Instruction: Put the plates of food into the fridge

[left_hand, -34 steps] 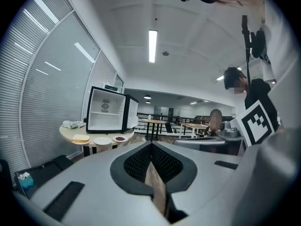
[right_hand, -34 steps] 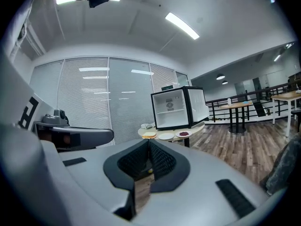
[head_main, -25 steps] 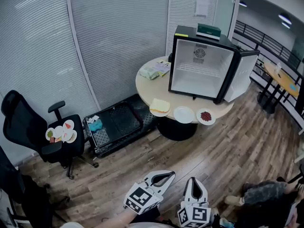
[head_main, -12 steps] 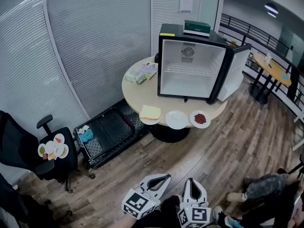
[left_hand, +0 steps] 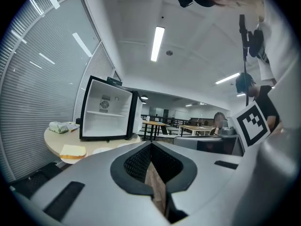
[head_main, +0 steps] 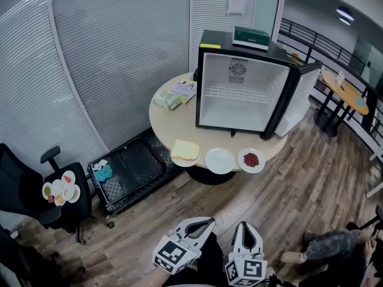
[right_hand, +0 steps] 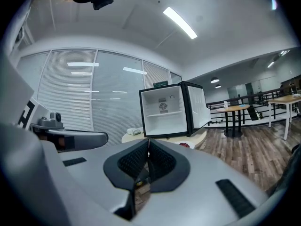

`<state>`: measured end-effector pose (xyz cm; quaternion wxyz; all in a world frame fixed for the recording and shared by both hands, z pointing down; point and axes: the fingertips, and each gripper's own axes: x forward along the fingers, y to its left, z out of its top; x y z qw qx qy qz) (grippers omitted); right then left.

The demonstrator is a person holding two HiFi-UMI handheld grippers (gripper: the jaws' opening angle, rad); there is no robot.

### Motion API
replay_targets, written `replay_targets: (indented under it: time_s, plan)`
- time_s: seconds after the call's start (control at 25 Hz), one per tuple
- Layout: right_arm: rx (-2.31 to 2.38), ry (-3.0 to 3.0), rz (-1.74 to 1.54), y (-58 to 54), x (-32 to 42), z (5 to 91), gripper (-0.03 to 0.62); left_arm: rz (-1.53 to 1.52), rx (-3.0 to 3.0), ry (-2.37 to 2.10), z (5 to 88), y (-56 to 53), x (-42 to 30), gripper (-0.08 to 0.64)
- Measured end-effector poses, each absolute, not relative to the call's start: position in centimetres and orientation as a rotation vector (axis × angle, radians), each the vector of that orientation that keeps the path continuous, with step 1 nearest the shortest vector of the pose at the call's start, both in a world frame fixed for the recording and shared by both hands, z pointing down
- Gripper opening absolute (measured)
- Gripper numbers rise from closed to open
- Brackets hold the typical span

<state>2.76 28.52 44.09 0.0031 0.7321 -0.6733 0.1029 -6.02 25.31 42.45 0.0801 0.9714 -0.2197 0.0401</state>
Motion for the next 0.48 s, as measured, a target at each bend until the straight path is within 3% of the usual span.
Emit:
replay_targets:
  time_s: [0.48]
  plan:
    - [2.208,-2.149,0.356,13.4,9.4,44.6,0.008,0.158,2.866,-0.768,42.7,11.4,-0.3,0.005]
